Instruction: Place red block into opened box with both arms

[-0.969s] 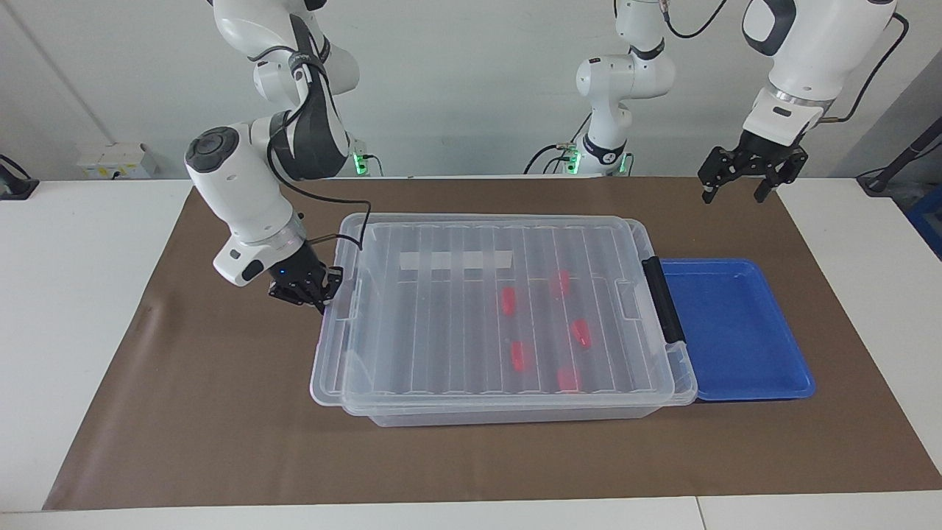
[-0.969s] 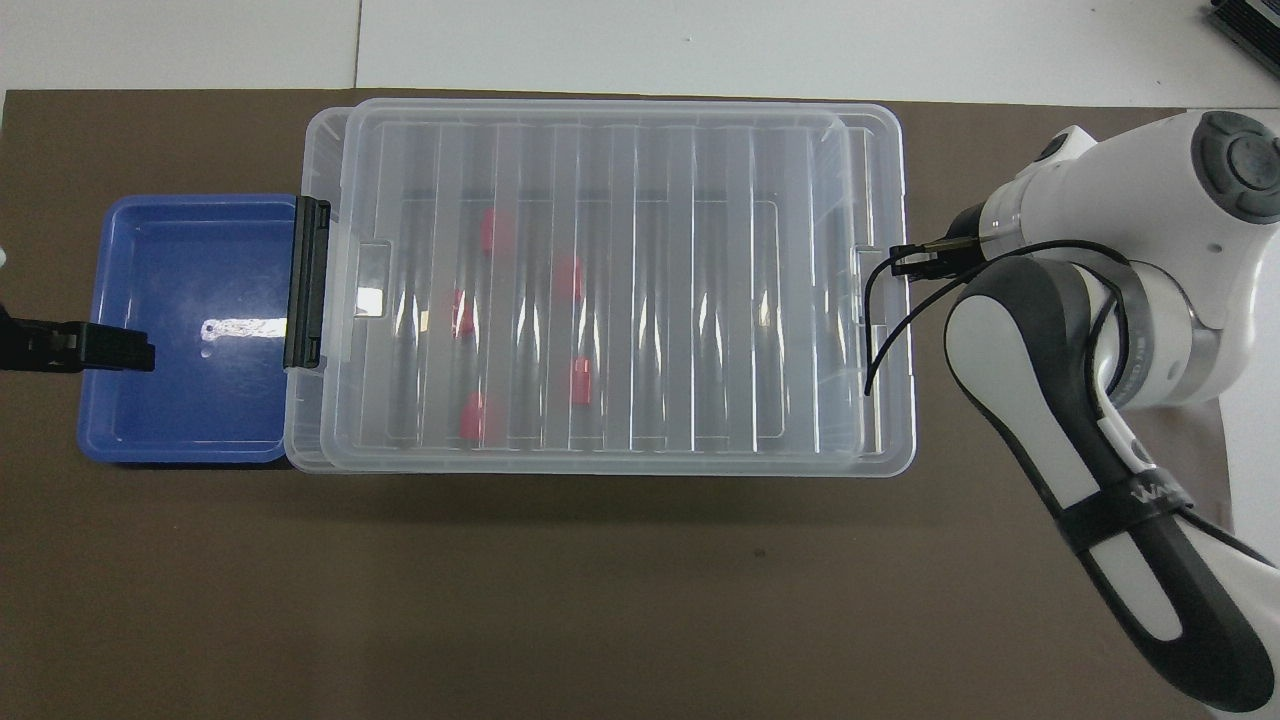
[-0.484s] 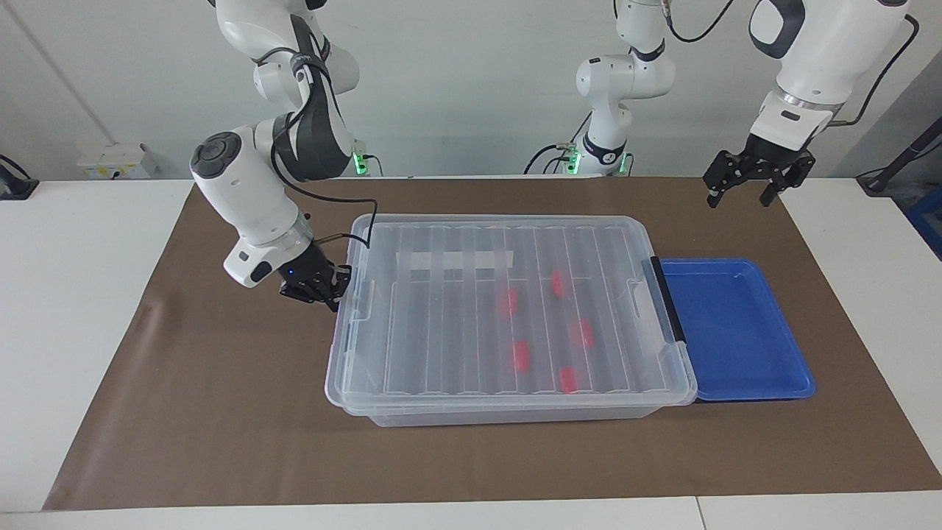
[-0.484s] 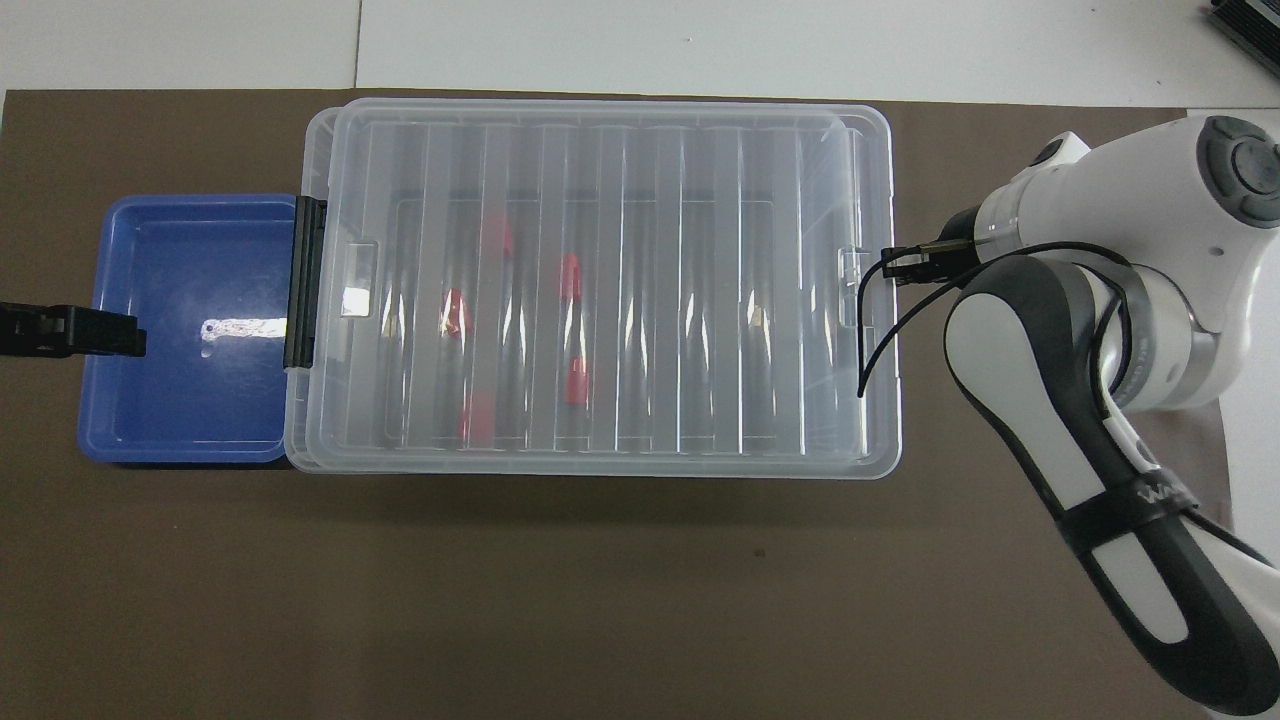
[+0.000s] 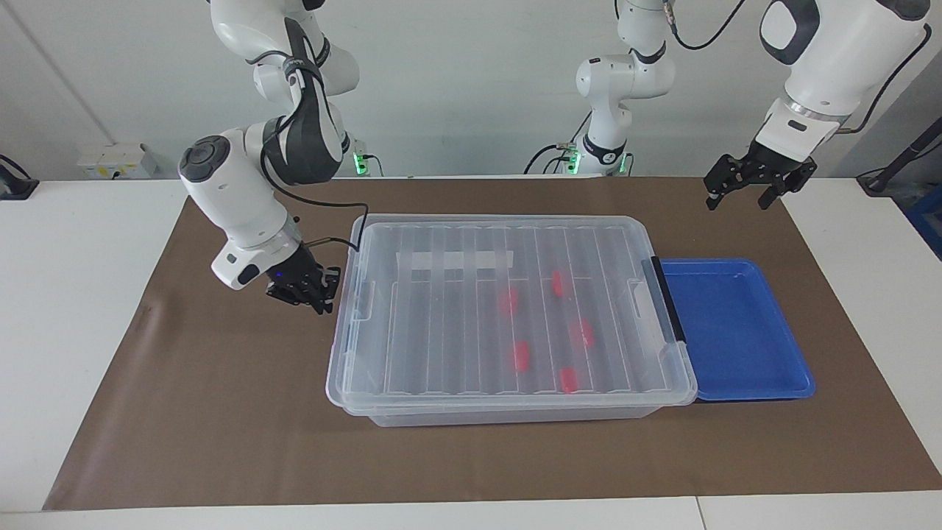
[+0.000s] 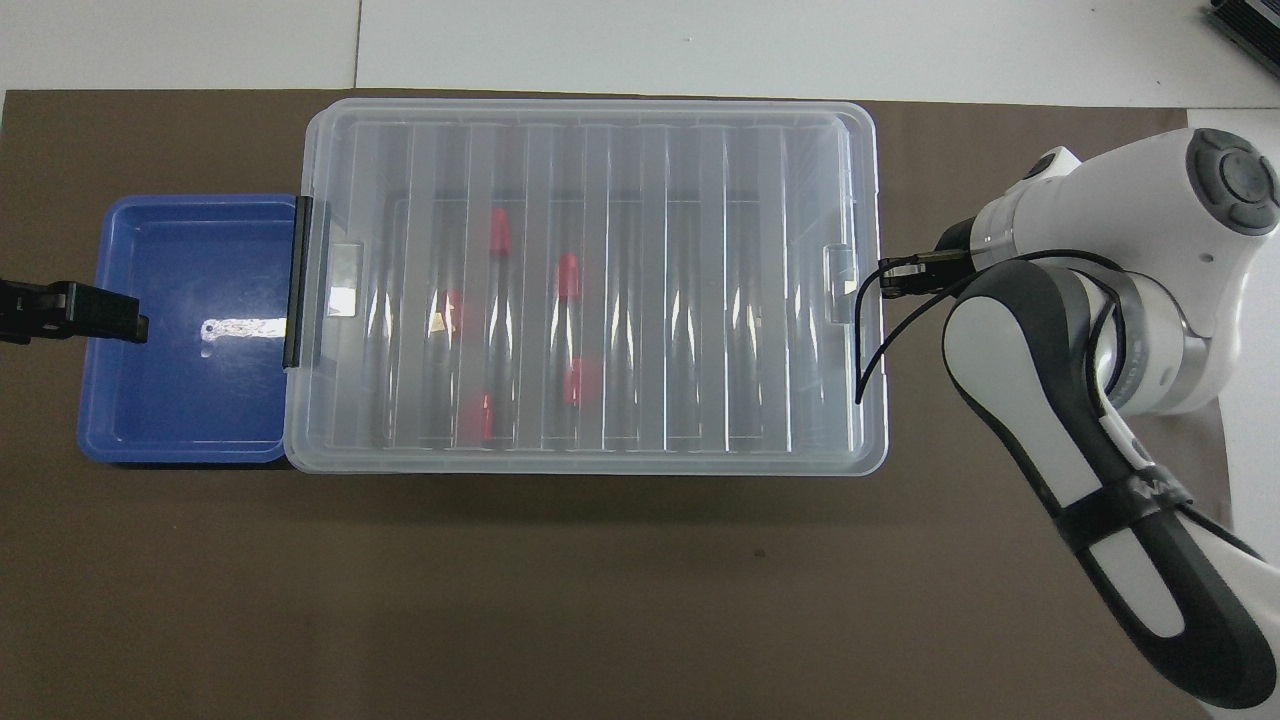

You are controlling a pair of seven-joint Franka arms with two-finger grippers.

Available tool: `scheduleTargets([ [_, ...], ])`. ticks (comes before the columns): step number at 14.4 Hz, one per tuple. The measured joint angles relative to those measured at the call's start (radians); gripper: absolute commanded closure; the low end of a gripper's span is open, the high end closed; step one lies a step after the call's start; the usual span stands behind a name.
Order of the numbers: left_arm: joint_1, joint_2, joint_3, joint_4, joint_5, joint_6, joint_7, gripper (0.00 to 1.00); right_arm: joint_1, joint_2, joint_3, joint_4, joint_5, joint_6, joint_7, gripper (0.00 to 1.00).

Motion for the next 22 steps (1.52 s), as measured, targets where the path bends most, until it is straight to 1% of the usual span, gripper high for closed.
scheduleTargets([
  [3, 0.002, 0.018, 0.0, 0.018, 0.0, -0.007, 0.0, 0.0, -0.015, -0.037, -0.004, 0.041, -0.113, -0.078, 0.003, 0.0],
  [6, 0.004, 0.019, 0.0, 0.018, 0.0, -0.007, 0.0, 0.0, -0.043, -0.098, -0.014, 0.087, -0.13, -0.204, 0.019, 0.0],
  [8, 0.01, 0.019, 0.0, 0.018, 0.0, -0.007, 0.0, 0.0, -0.061, -0.157, -0.018, 0.116, -0.133, -0.322, 0.063, 0.0],
  [10, 0.016, 0.019, 0.0, 0.018, 0.0, -0.007, 0.0, 0.0, -0.065, -0.213, -0.019, 0.145, -0.175, -0.436, 0.104, 0.0],
  [12, 0.021, 0.019, 0.0, 0.018, 0.0, -0.007, 0.0, 0.0, -0.065, -0.246, -0.017, 0.159, -0.203, -0.51, 0.128, 0.0],
  [14, 0.023, 0.02, 0.0, 0.018, 0.0, -0.007, 0.0, 0.0, -0.069, -0.251, -0.018, 0.159, -0.205, -0.532, 0.133, 0.0],
  [22, 0.024, 0.02, -0.004, 0.018, 0.0, 0.004, 0.0, 0.0, -0.074, -0.244, -0.012, 0.157, -0.204, -0.533, 0.133, 0.0],
])
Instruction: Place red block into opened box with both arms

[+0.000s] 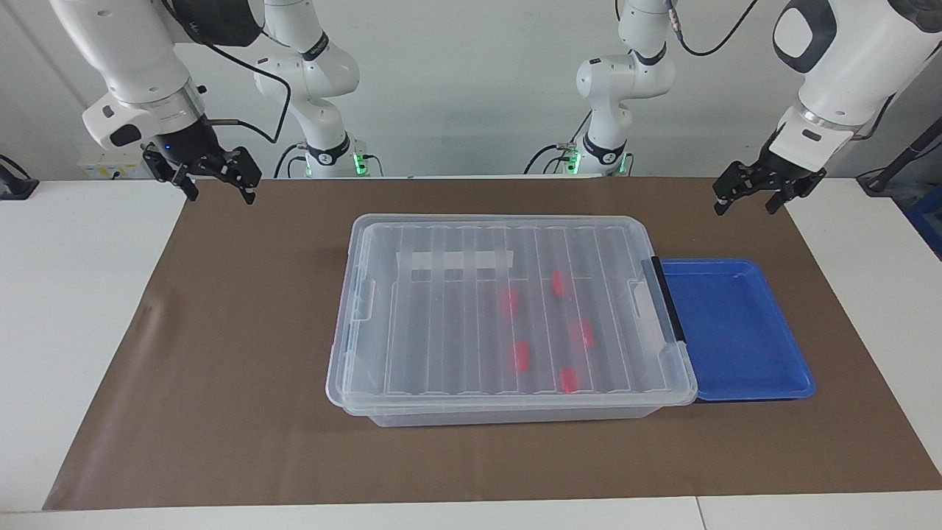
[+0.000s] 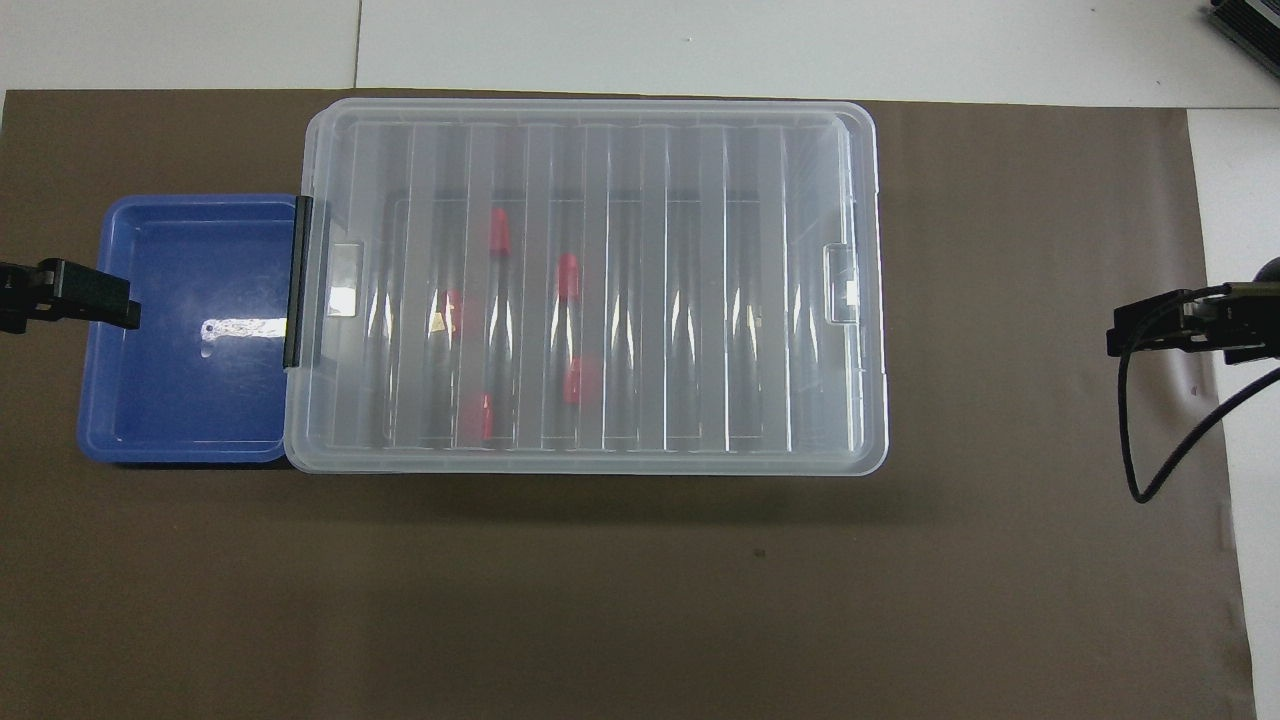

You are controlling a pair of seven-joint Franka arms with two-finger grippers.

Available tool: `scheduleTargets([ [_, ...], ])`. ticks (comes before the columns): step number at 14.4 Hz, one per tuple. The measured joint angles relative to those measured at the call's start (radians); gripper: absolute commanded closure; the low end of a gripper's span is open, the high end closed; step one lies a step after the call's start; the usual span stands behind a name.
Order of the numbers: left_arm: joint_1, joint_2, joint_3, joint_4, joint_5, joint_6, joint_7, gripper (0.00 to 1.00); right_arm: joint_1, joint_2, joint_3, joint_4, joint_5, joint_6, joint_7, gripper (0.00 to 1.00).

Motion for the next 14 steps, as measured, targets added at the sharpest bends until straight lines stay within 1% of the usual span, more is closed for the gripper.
scheduleTargets([
  [14, 0.001, 0.0, -0.002, 0.008, 0.0, 0.006, 0.0, 0.0, 0.002, 0.0, 0.011, 0.0, 0.007, 0.0, 0.0, 0.0],
])
